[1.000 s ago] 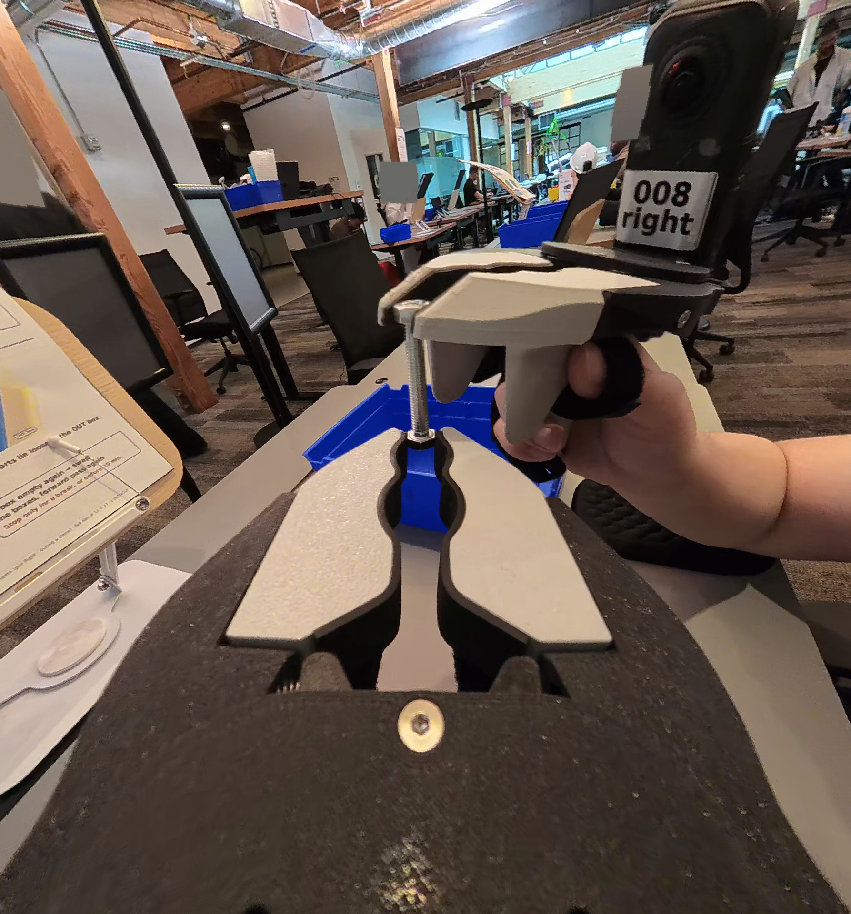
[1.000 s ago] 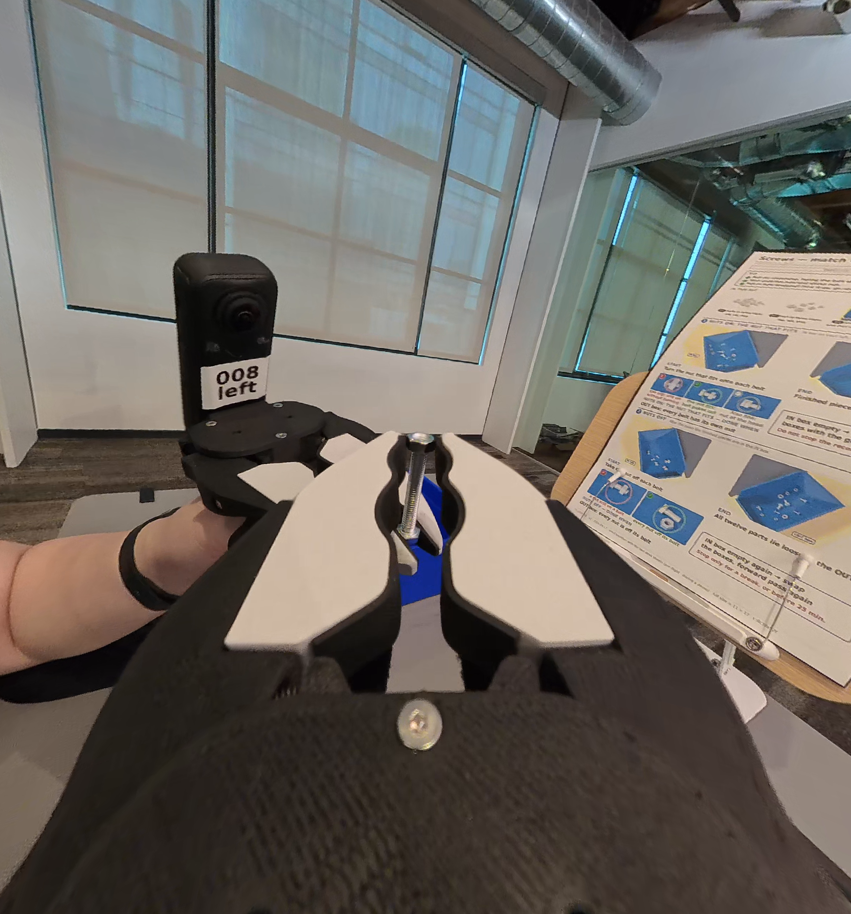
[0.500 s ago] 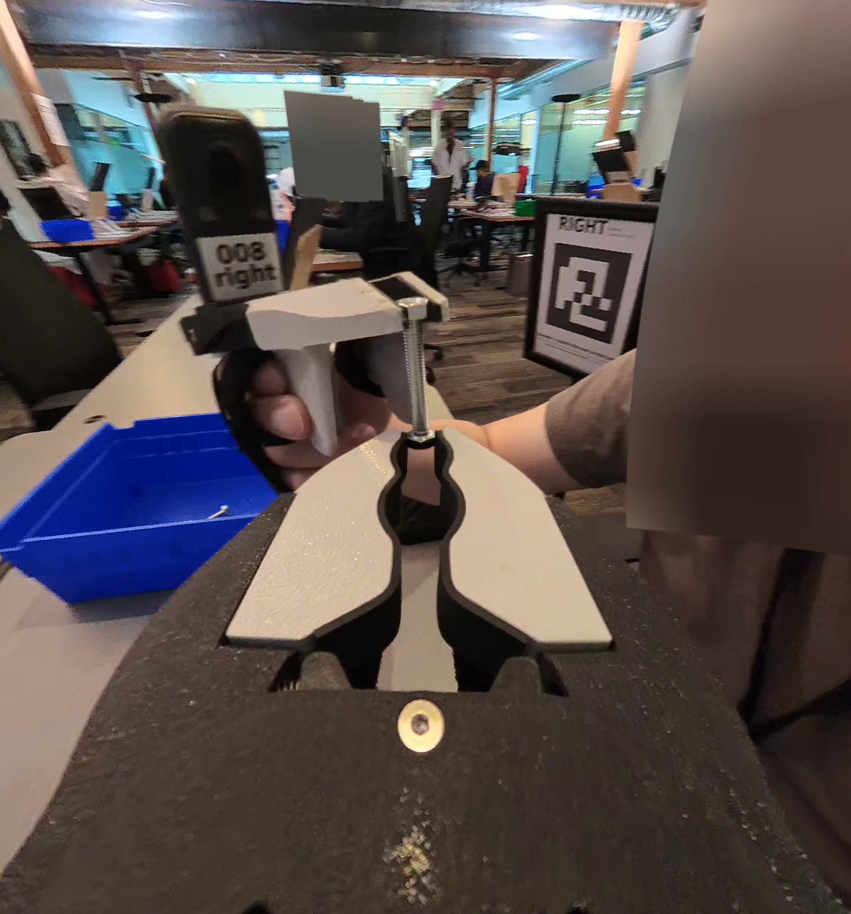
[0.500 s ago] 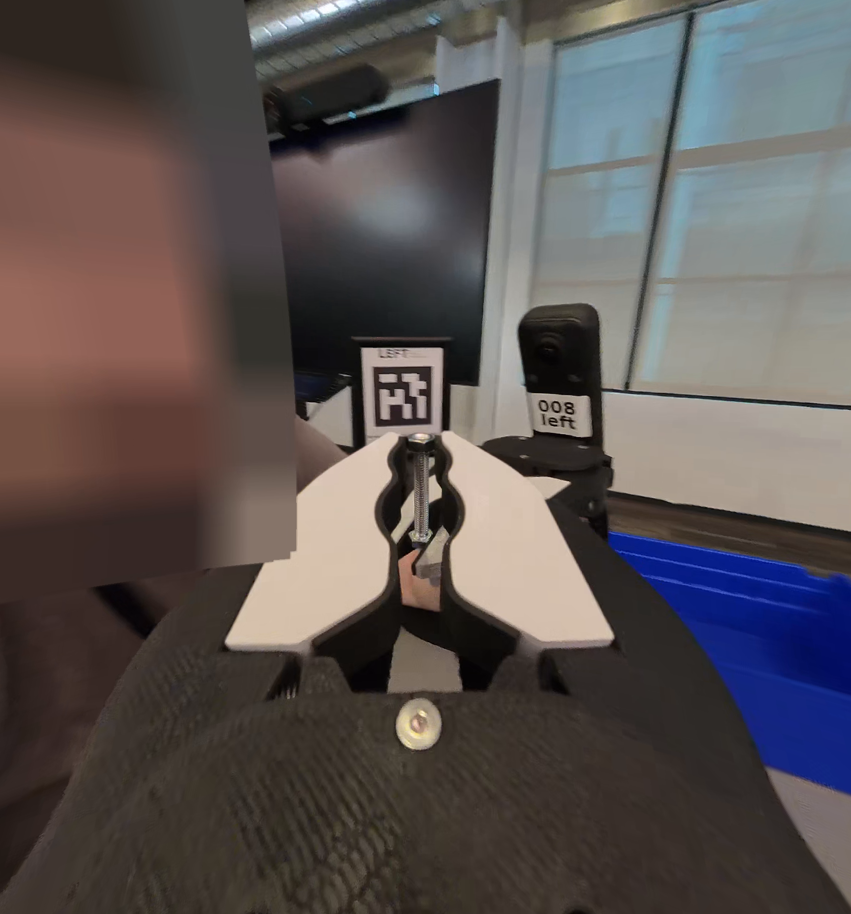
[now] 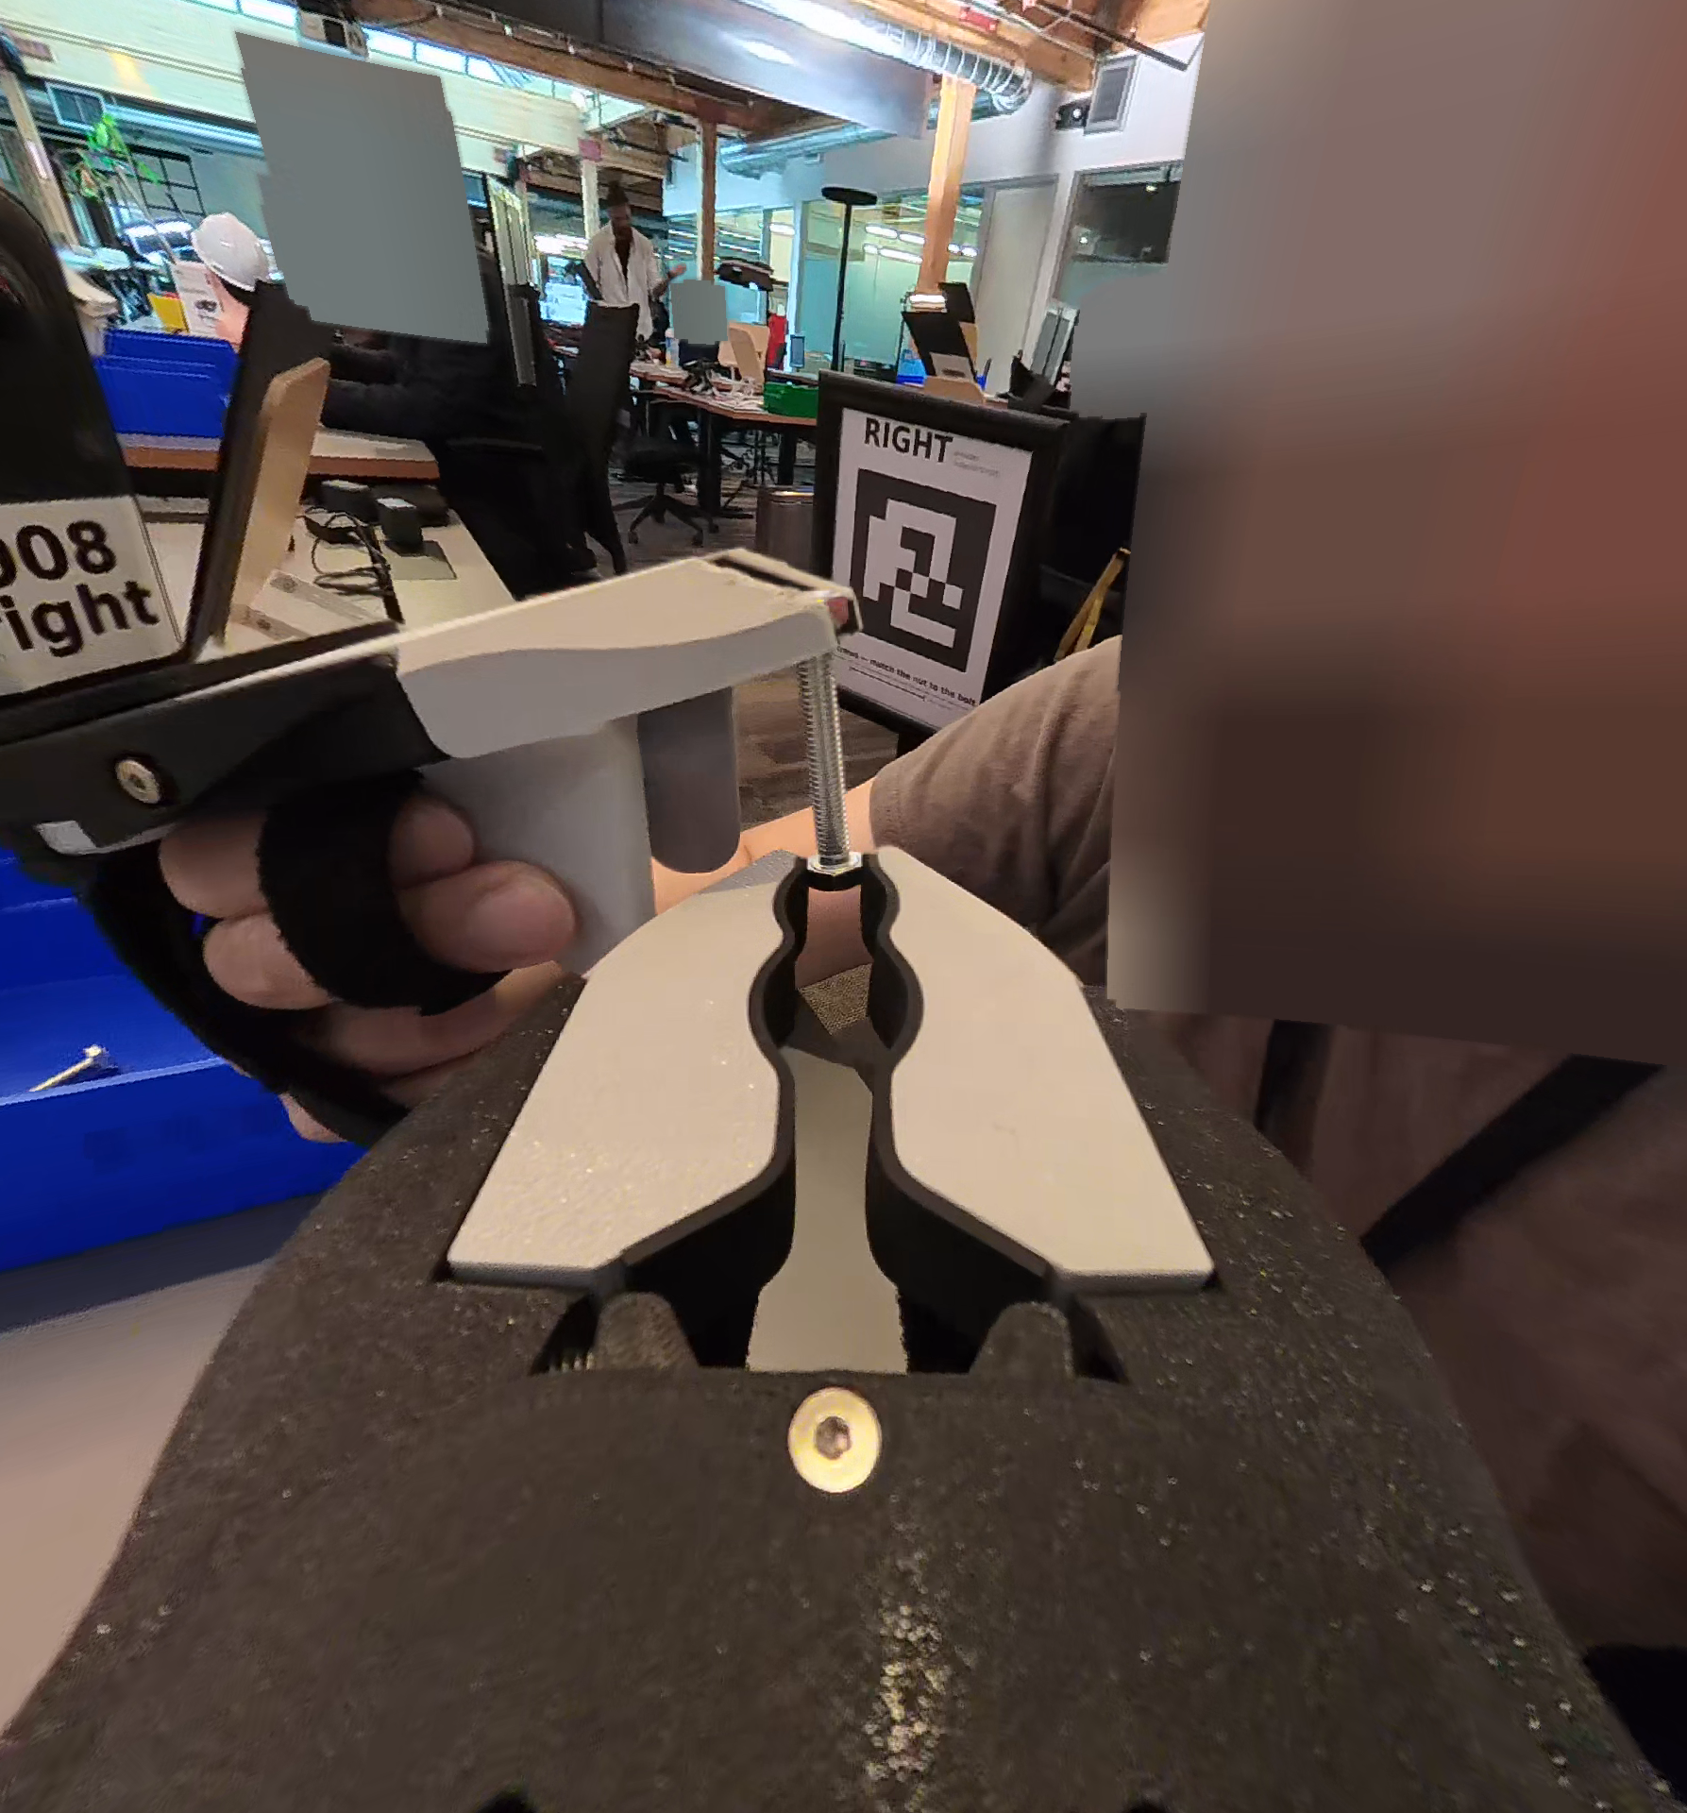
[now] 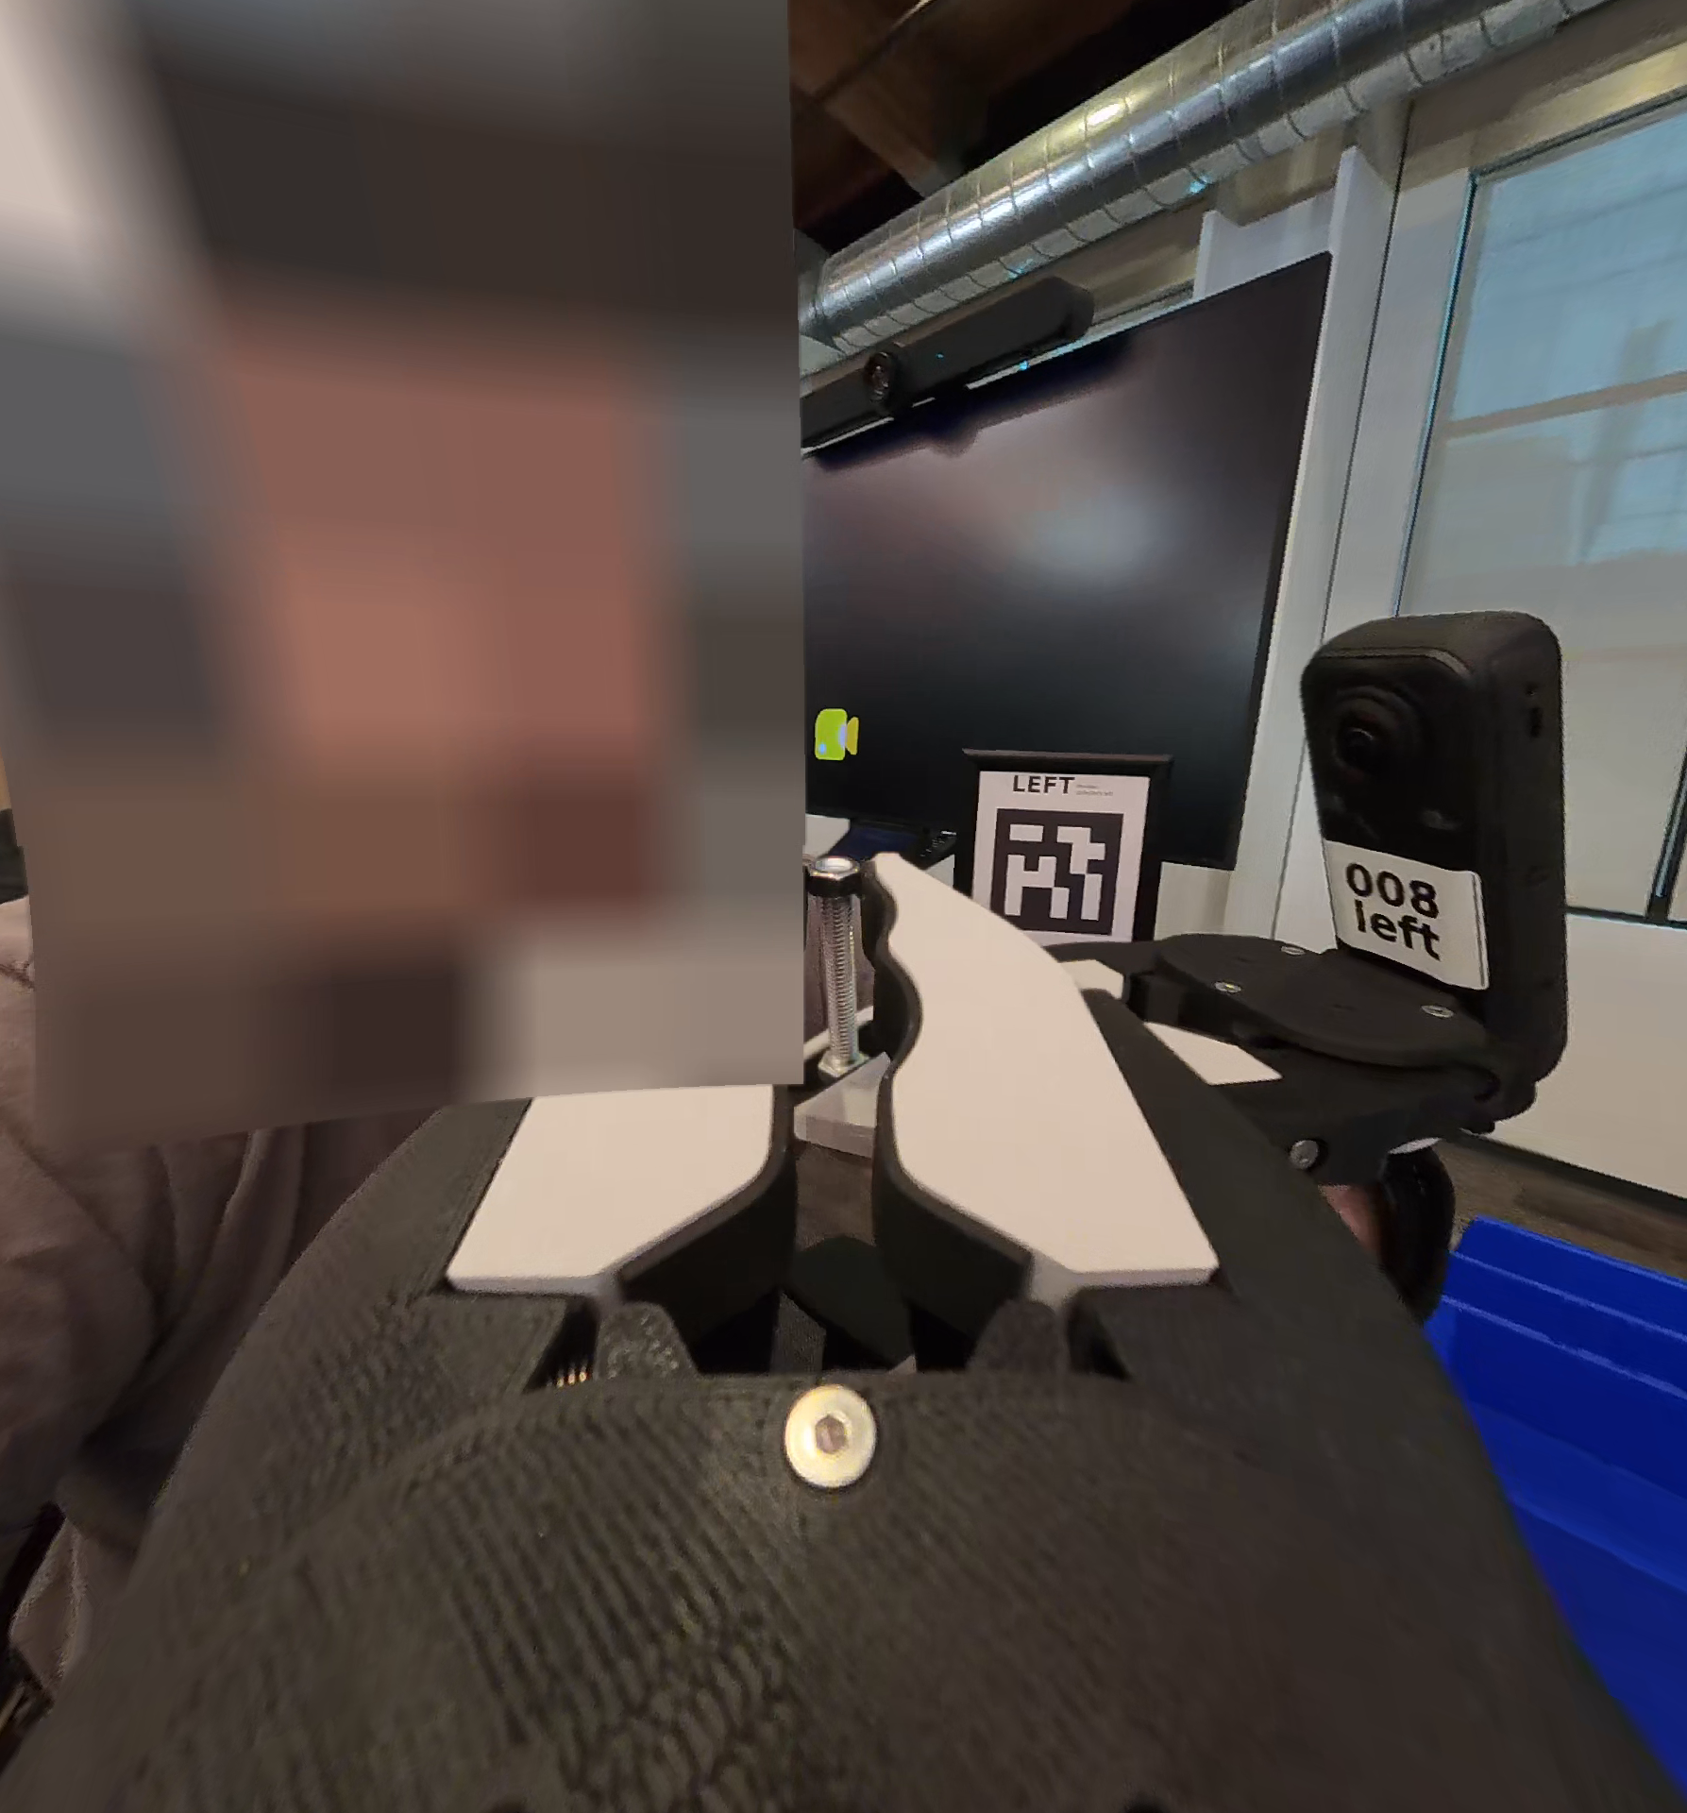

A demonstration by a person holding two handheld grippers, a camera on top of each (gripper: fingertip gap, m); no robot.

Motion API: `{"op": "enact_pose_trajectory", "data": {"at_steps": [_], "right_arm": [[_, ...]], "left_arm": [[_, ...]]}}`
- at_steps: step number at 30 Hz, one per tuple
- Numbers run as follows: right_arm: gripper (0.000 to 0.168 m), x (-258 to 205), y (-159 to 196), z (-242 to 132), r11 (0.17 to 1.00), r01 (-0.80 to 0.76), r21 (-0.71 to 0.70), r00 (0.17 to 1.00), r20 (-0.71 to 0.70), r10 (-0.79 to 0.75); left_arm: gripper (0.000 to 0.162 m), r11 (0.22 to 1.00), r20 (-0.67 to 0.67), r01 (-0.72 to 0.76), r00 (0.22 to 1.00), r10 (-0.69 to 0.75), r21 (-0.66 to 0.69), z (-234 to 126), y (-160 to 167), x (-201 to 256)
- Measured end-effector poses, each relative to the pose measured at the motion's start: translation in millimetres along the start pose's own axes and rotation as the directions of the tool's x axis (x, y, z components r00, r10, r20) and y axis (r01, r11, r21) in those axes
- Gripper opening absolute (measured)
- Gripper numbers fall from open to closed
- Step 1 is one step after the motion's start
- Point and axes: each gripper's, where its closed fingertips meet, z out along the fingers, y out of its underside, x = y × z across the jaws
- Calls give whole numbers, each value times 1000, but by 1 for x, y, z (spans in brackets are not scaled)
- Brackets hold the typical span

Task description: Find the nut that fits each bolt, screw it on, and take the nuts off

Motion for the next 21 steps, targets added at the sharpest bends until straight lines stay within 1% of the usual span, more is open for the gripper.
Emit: {"op": "enact_pose_trajectory", "data": {"at_steps": [2, 9, 14, 19, 21], "right_arm": [[11, -2, -2, -1, 1000, 3, 15, 1000, 15, -4], [11, -2, -2, -2, 1000, 12, 8, 1000, 4, -12], [12, 2, -3, -3, 999, 48, -20, 998, -47, -49], [12, 3, -4, -2, 998, 59, -39, 995, -73, -61], [24, 6, -6, -2, 997, 59, -40, 993, -102, -63]], "left_arm": [[10, 1000, 0, -5, 1000, 5, 11, 0, -2, 1], [10, 1000, -14, 23, 1000, -23, 19, -1, -3, 0], [10, 1000, 27, -1, 1000, 1, 11, -2, -3, -4], [10, 1000, 30, -1, 1000, 1, 18, -2, -4, -5], [10, 1000, 35, -5, 999, 4, 26, -3, -5, -5]]}}
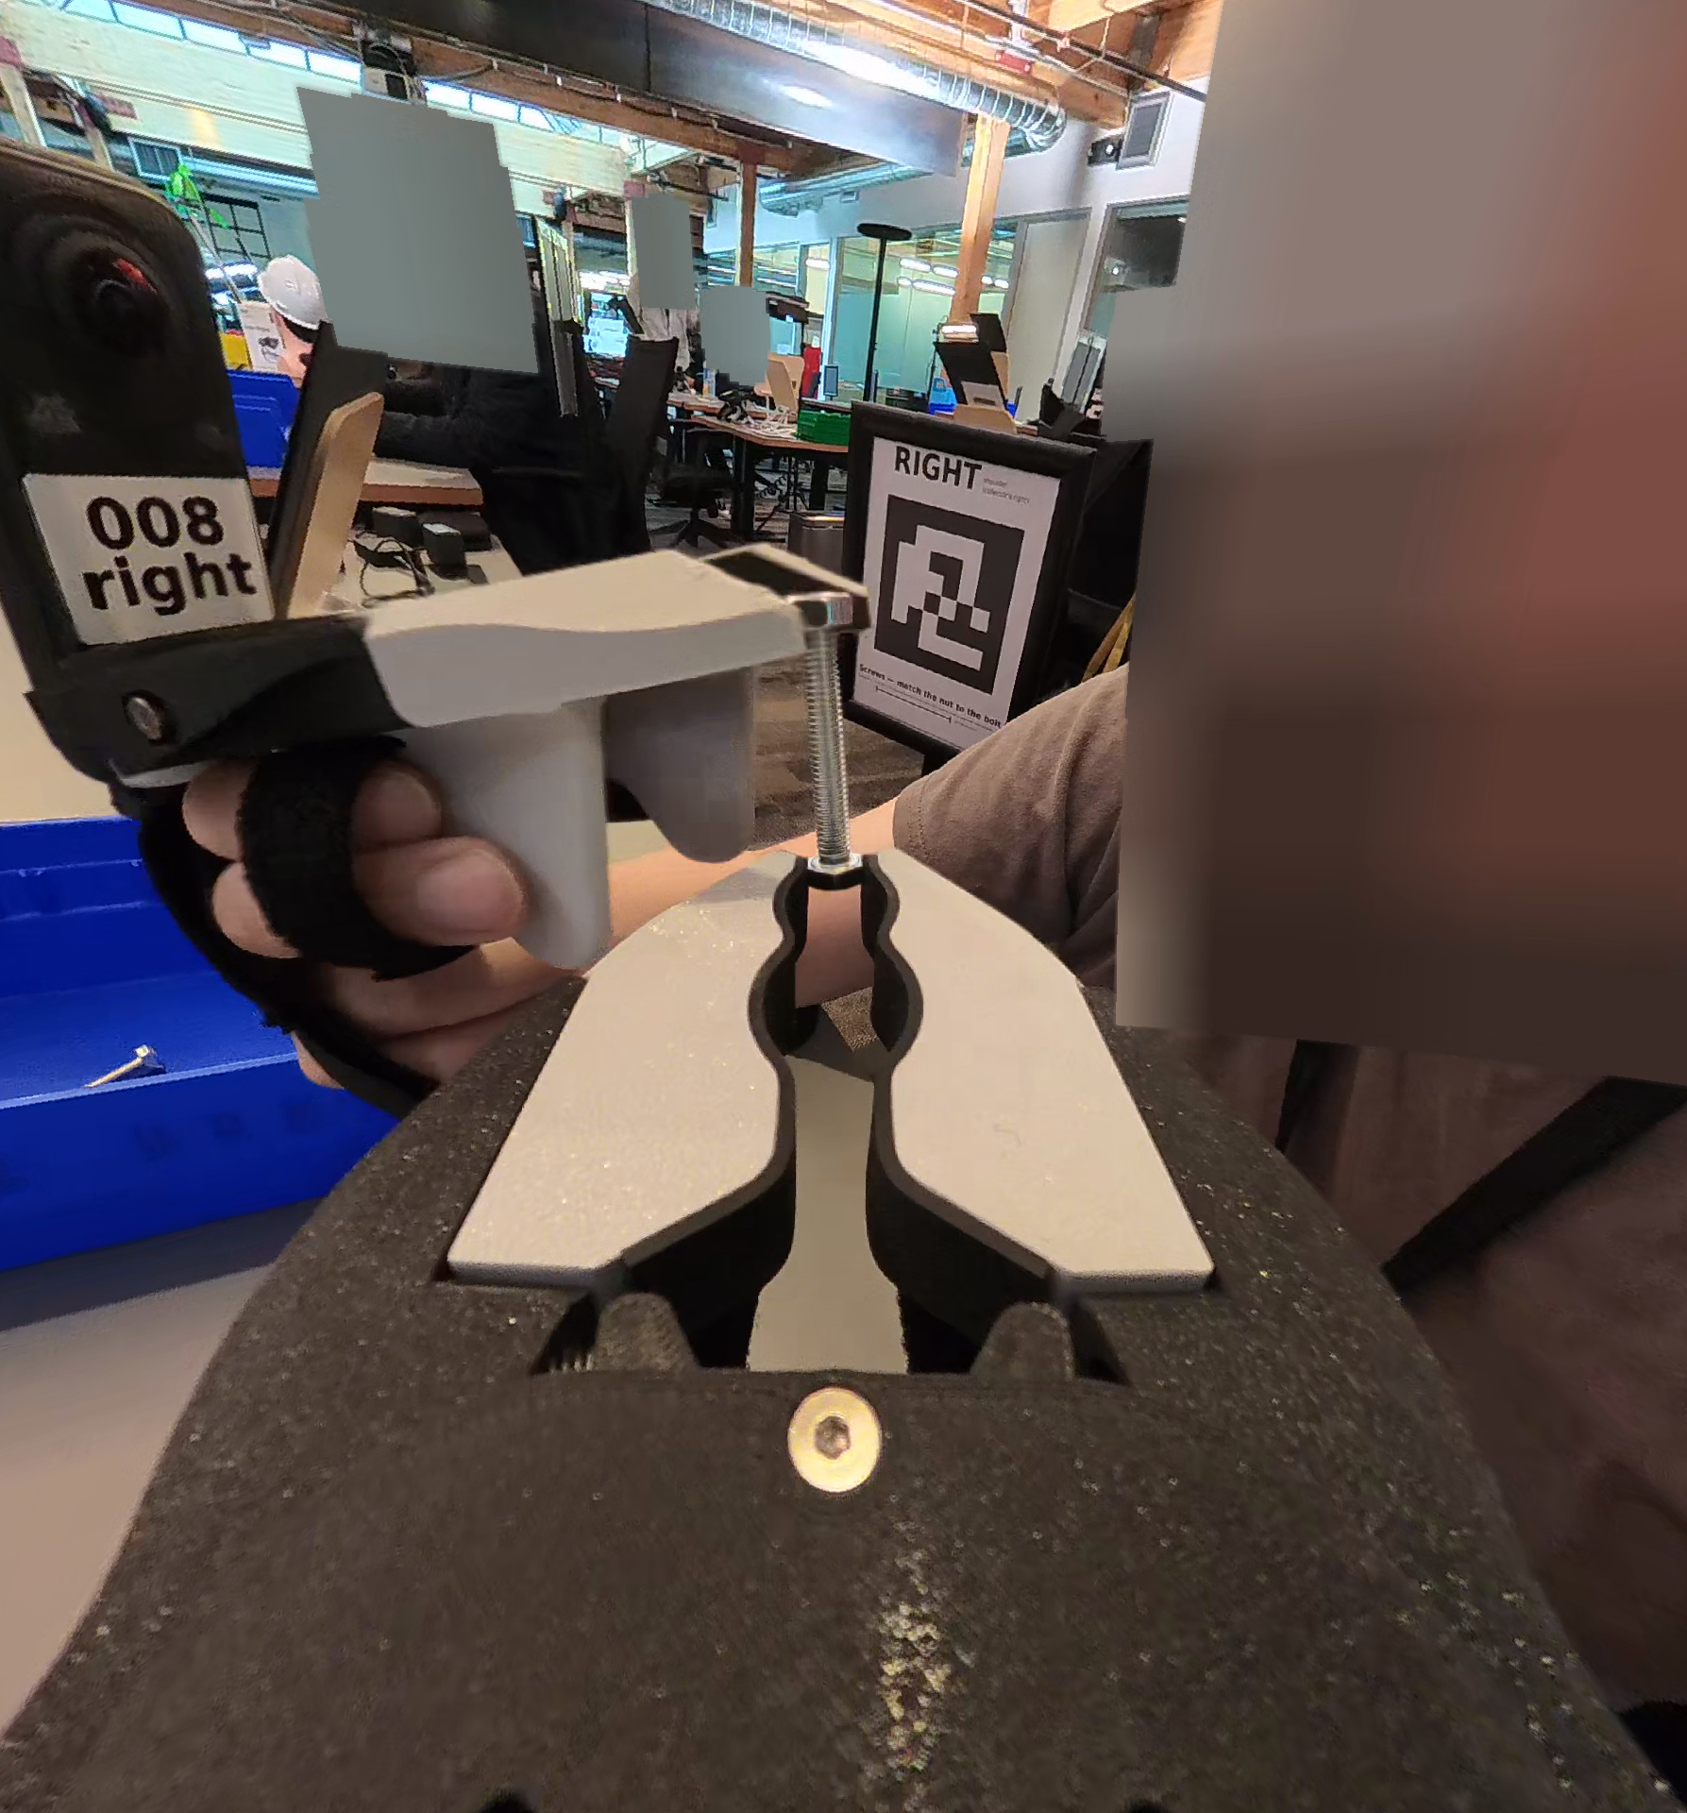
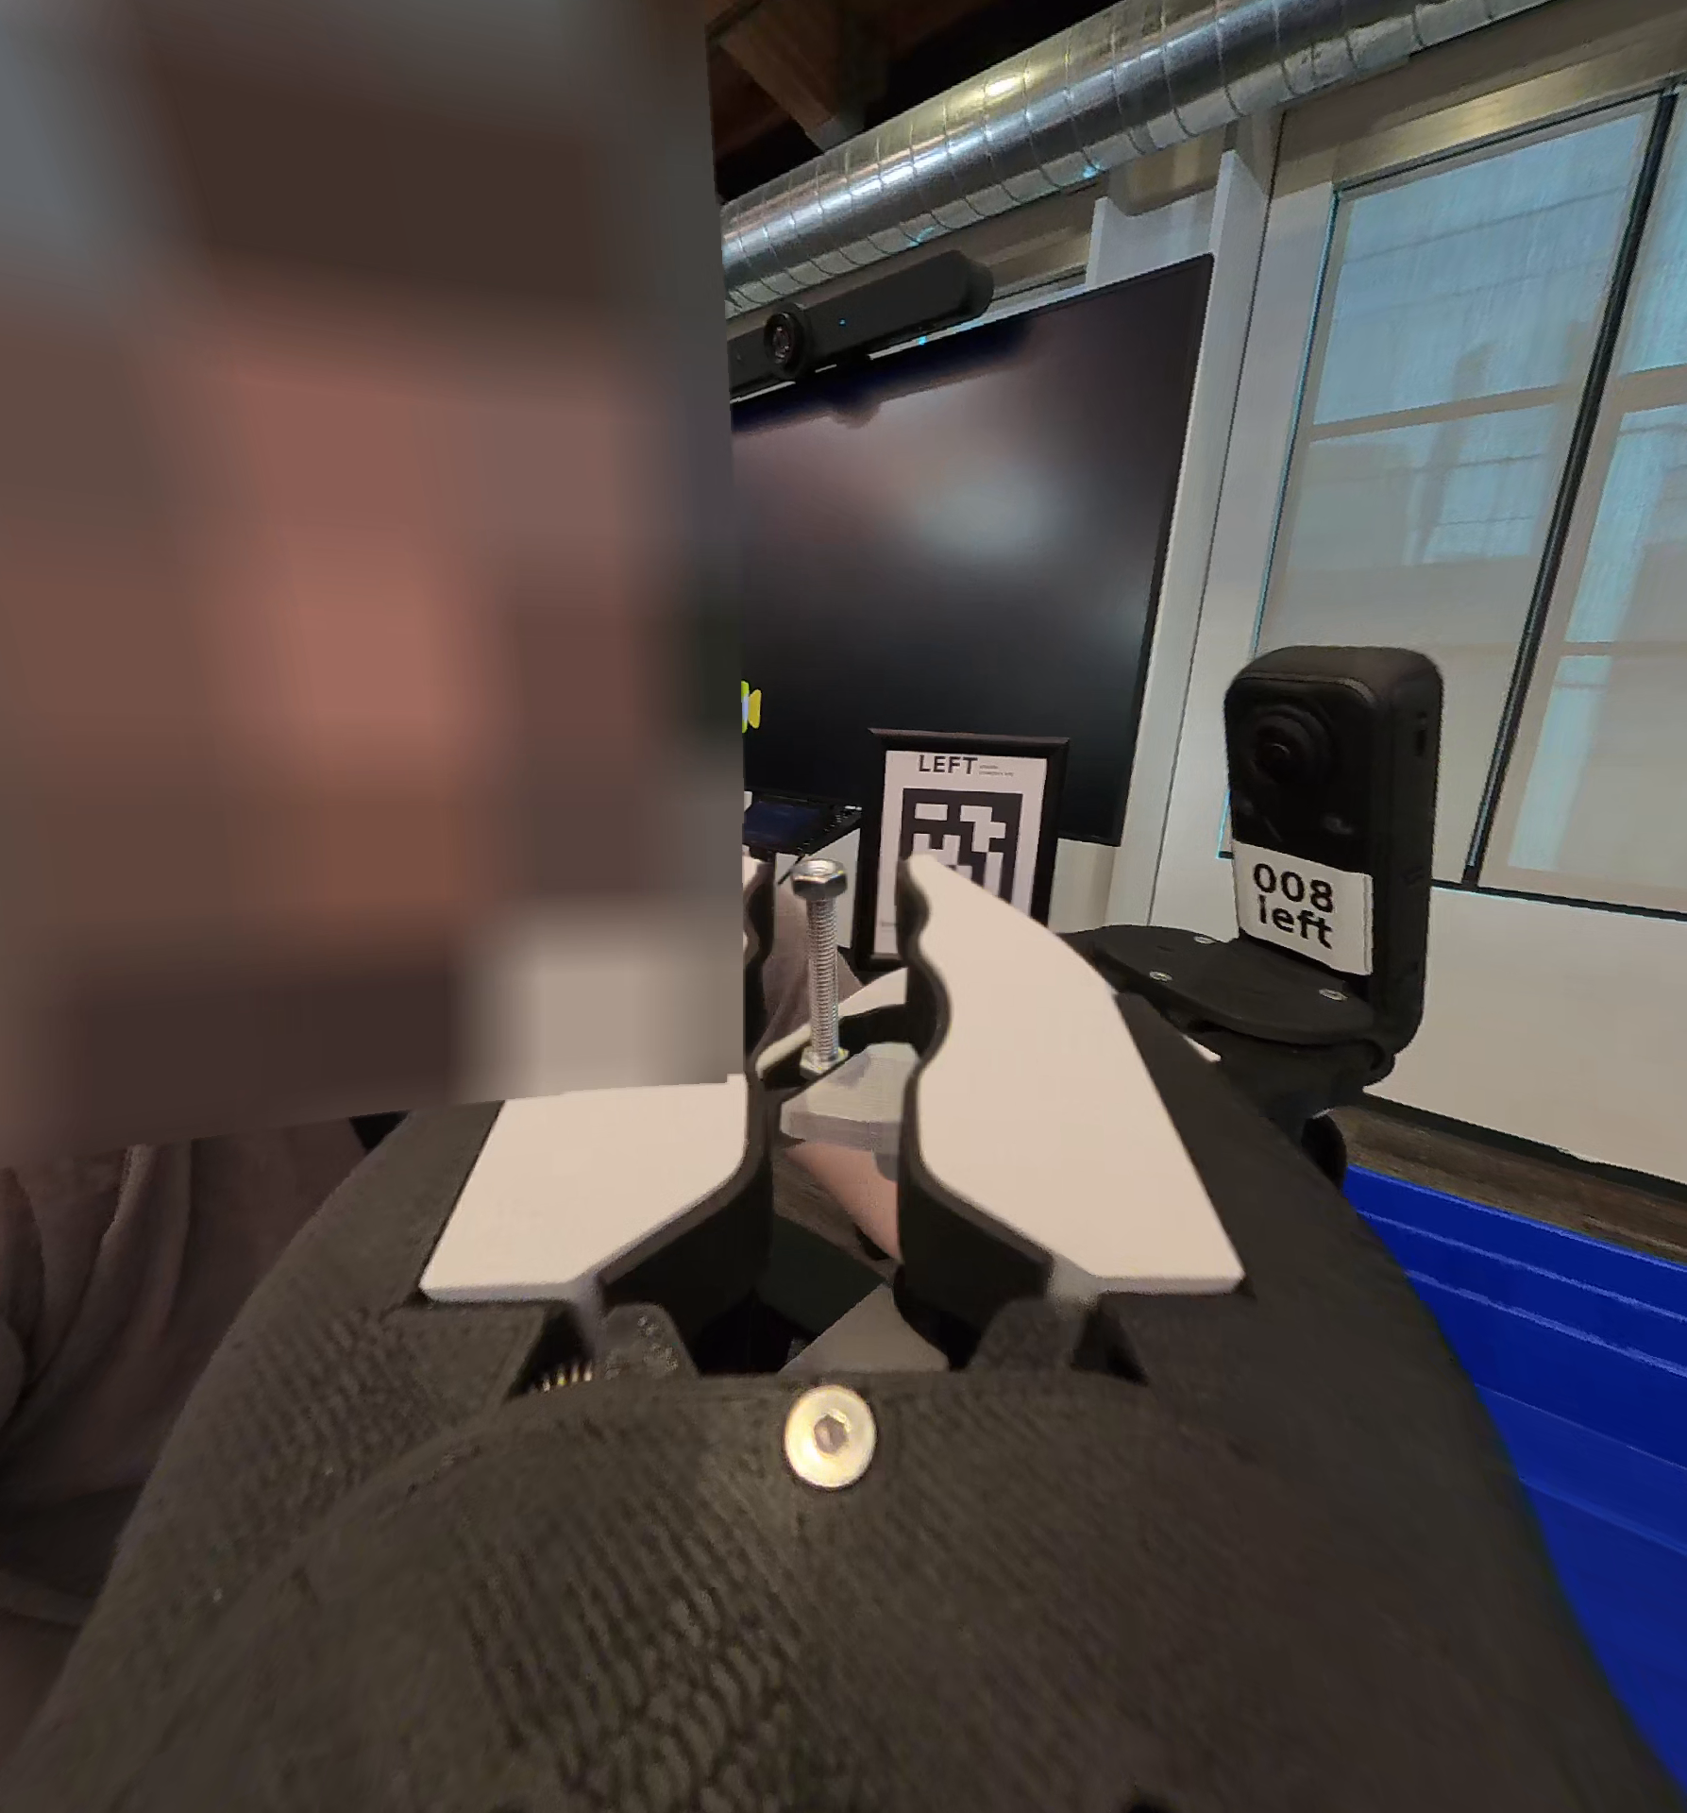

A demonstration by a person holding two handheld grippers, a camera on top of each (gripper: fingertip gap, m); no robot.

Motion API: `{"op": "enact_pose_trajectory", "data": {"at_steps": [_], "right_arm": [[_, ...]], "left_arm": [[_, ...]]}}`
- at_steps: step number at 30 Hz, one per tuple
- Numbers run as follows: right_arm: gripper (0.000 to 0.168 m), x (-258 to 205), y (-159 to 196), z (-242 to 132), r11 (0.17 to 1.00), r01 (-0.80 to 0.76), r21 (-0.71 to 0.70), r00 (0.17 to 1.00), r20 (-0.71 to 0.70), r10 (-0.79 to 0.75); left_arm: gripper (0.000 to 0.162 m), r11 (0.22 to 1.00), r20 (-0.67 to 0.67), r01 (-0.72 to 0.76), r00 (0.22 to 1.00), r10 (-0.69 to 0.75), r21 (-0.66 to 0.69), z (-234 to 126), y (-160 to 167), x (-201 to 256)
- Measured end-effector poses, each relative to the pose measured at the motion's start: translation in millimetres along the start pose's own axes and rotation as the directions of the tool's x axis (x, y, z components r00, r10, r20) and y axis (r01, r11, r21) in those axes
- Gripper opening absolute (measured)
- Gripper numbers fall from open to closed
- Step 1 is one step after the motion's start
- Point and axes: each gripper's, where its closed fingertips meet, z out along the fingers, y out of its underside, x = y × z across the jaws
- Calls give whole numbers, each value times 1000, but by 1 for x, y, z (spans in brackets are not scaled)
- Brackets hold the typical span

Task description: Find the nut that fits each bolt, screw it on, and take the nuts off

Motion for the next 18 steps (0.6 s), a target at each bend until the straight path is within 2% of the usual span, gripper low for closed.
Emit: {"op": "enact_pose_trajectory", "data": {"at_steps": [3, 6, 7, 9, 12, 14, 16, 18], "right_arm": [[34, 7, -8, -4, 1000, 29, 1, 997, -78, -29], [38, 26, -21, -13, 990, 134, -32, 947, -289, -138], [40, 35, -25, -19, 982, 180, -60, 903, -386, -189], [41, 47, -34, -27, 951, 283, -127, 784, -540, -305], [41, 61, -46, -42, 892, 390, -227, 536, -733, -420], [40, 67, -45, -48, 864, 399, -307, 394, -794, -463], [40, 70, -41, -45, 853, 392, -344, 337, -809, -481], [38, 72, -32, -38, 853, 377, -360, 333, -807, -488]], "left_arm": [[10, 999, 63, -30, 998, 29, 22, -4, -5, -7], [10, 994, 269, -104, 959, 95, 22, -16, -13, -31], [10, 991, 344, -131, 932, 117, 16, -21, -15, -39], [10, 982, 532, -190, 830, 171, -19, -36, -19, -62], [10, 967, 703, -250, 677, 216, -56, -56, -23, -82], [9, 958, 763, -270, 597, 247, -98, -63, -23, -89], [9, 956, 787, -272, 564, 252, -111, -65, -22, -92], [9, 954, 797, -274, 545, 259, -122, -66, -22, -93]]}}
